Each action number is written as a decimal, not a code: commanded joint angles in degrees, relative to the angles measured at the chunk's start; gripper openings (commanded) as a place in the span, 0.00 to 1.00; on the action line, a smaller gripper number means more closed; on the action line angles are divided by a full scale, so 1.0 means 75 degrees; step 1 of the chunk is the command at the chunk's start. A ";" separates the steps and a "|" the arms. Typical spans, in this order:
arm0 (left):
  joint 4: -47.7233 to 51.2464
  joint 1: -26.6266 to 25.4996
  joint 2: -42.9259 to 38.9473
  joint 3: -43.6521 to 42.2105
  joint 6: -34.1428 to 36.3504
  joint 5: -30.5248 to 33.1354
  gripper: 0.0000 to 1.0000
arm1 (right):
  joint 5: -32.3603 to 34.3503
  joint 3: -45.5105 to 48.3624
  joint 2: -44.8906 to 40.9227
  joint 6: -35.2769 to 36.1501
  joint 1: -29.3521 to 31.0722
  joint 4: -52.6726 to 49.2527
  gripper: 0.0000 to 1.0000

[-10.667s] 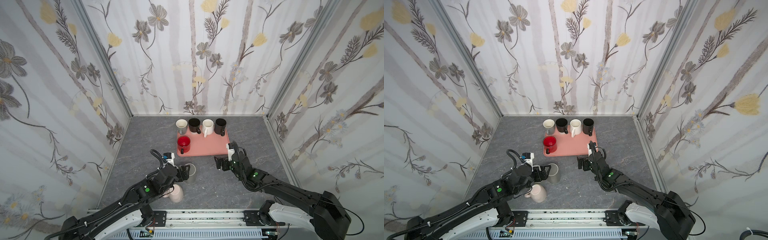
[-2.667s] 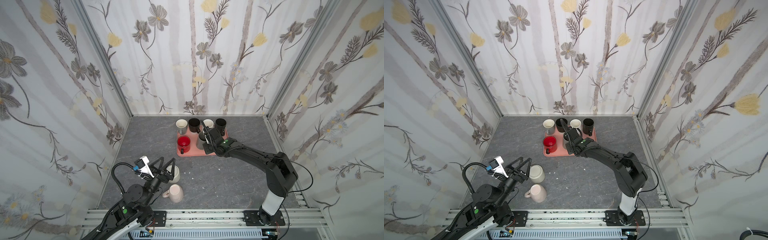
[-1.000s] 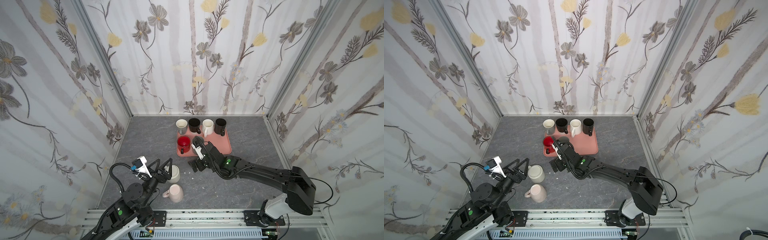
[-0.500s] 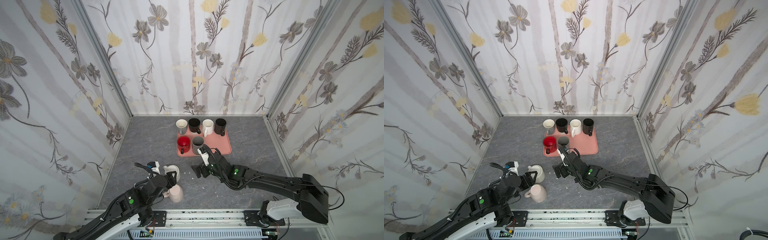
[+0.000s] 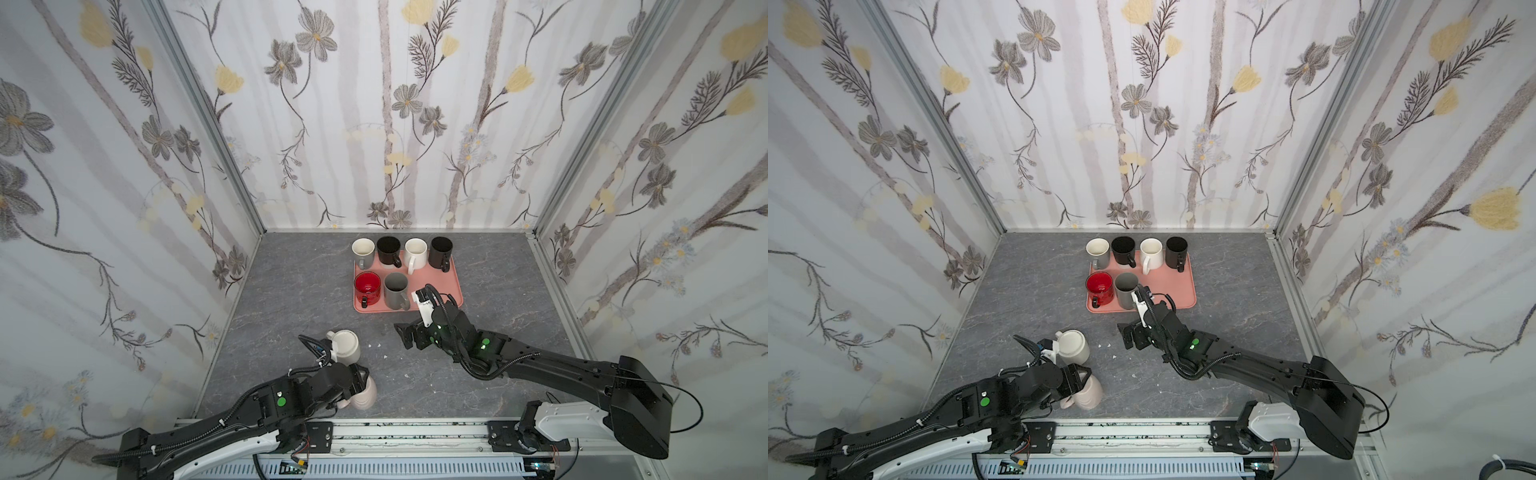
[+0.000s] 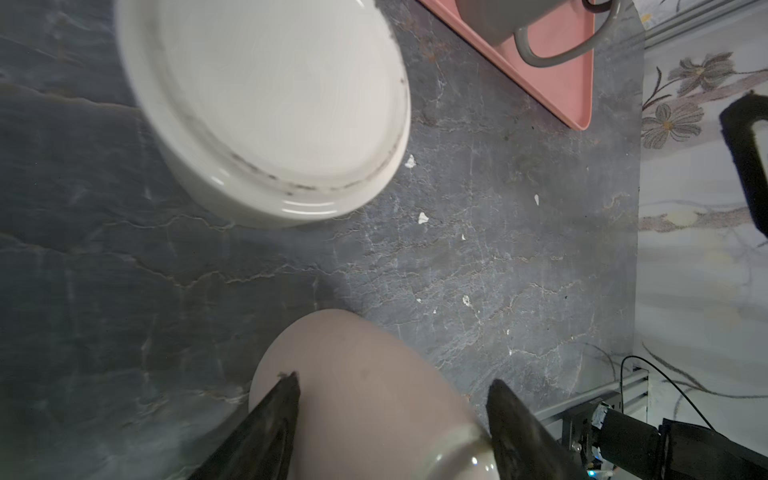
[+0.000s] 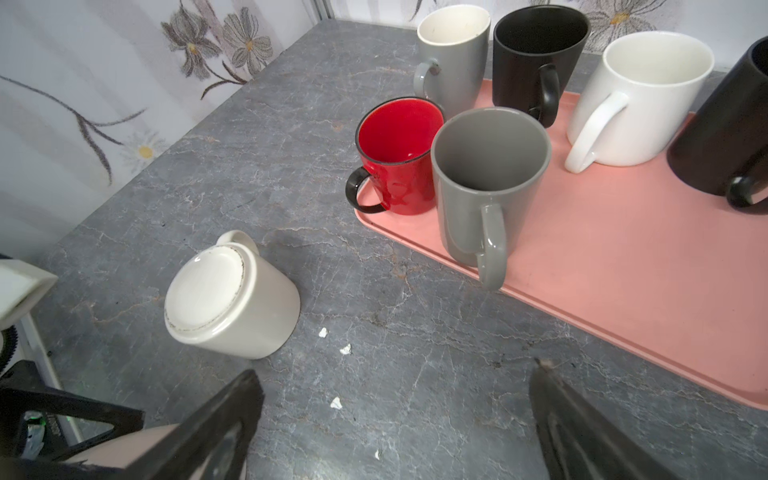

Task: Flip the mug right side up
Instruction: 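Move both grippers toward the upside-down pink and white mugs nearest the robot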

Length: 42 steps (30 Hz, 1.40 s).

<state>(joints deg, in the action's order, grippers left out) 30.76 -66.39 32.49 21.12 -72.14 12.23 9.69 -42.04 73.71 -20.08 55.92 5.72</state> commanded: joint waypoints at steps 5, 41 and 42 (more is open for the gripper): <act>-0.1593 -0.0043 0.0244 0.0054 0.0684 -0.0244 0.74 | -0.1243 0.0454 -0.0468 0.0149 0.0108 0.0192 1.00; -0.0274 -0.0008 -0.0089 0.1098 0.2380 0.1157 0.95 | 0.0621 0.0643 0.0942 -0.0162 0.2094 0.0483 0.96; -0.0373 -0.0019 0.0104 0.1080 0.2458 0.1034 0.93 | 0.0601 0.0680 0.0941 -0.0180 0.1984 0.0480 0.96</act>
<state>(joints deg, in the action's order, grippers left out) 30.87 -66.52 30.98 29.52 -56.36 22.74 12.49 -37.56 81.25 -19.88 72.23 9.41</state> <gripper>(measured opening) 0.937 0.962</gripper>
